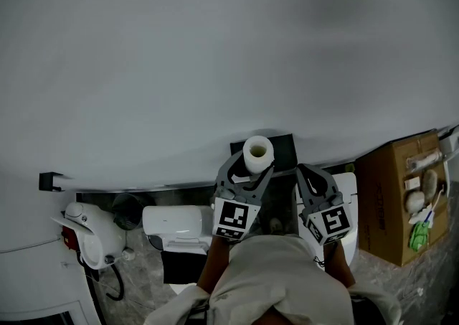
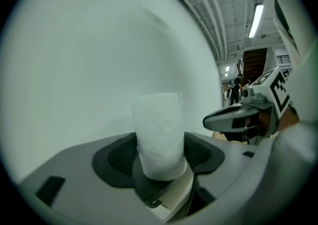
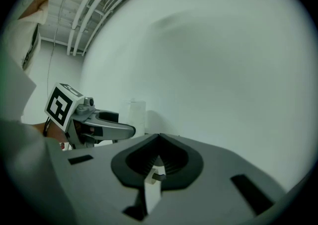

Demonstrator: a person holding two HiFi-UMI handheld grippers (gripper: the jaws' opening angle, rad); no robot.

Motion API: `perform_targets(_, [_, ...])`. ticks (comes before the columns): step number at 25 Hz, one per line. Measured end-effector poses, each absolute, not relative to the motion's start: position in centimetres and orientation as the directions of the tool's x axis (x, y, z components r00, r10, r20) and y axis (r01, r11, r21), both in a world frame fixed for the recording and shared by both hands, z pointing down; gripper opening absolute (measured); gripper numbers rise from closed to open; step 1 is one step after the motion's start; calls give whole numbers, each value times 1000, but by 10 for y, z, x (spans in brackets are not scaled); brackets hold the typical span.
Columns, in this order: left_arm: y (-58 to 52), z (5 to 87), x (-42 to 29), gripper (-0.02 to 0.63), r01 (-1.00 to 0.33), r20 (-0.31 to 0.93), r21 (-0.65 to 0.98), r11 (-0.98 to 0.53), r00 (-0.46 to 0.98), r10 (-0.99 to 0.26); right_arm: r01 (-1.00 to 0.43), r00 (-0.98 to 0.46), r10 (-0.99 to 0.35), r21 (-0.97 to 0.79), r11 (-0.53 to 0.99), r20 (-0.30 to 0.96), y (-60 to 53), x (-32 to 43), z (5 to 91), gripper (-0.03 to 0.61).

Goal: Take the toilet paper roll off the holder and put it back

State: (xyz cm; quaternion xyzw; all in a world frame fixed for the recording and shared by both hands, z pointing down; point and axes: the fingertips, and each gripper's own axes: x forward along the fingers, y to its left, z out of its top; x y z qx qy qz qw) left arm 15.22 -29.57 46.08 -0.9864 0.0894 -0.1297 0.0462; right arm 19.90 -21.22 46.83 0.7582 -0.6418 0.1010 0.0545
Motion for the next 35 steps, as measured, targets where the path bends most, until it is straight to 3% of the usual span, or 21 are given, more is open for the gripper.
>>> perform_targets(35, [-266,436,135,293,-233,167,-138,-963,952,-254,-990,129,-980,-42,-137,154,-175,190,451,-3])
